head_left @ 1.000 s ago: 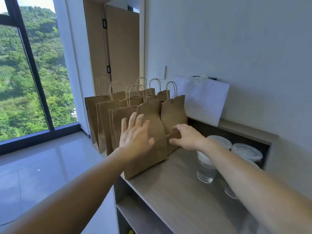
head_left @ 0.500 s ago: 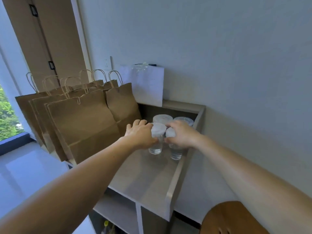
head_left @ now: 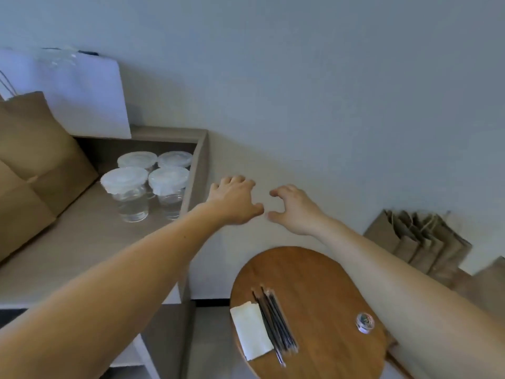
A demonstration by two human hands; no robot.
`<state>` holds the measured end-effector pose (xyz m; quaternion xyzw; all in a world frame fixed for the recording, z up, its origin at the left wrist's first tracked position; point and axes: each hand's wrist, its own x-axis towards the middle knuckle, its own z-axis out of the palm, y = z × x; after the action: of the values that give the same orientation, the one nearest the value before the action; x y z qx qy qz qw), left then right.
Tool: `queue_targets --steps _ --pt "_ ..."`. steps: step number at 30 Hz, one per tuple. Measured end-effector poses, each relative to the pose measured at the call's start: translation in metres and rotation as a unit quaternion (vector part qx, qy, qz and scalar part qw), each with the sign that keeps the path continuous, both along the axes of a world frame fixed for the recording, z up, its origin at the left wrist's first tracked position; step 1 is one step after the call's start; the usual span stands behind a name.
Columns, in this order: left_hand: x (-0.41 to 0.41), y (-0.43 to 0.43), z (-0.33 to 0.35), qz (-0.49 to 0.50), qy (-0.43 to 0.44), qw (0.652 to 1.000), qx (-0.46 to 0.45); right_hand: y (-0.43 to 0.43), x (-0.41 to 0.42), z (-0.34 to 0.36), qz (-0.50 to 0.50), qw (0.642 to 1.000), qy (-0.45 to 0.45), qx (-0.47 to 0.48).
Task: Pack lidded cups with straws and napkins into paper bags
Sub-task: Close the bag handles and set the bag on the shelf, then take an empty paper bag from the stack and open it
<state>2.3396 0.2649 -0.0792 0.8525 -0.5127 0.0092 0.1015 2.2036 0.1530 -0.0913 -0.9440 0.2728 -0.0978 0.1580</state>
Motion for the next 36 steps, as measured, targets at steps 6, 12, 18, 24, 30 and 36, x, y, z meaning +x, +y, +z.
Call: queue_targets --steps 6,12,18,24,30,36 --pt "-0.083 -0.068 -0.015 -0.073 0.016 0.996 0.038 -0.047 -0.102 -0.02 -0.079 0.997 0.006 0.023" --pt "-0.188 -0.157 -0.025 -0.138 0.034 0.989 0.051 -0.117 -0.217 -0.034 -0.135 0.99 0.021 0.026" --pt "-0.293 -0.234 -0.037 -0.185 0.052 0.979 0.071 -0.189 -0.321 -0.04 -0.205 0.978 0.022 0.046" --pt "-0.349 -0.302 -0.05 -0.222 0.049 0.968 0.103 -0.243 -0.385 -0.057 -0.24 0.969 0.015 0.064" --pt "-0.388 -0.383 -0.071 -0.301 0.063 0.946 0.104 -0.288 -0.431 -0.071 -0.316 0.947 0.006 0.057" --pt "-0.448 -0.445 -0.098 -0.349 0.087 0.926 0.113 -0.332 -0.499 -0.094 -0.453 0.889 0.04 0.048"
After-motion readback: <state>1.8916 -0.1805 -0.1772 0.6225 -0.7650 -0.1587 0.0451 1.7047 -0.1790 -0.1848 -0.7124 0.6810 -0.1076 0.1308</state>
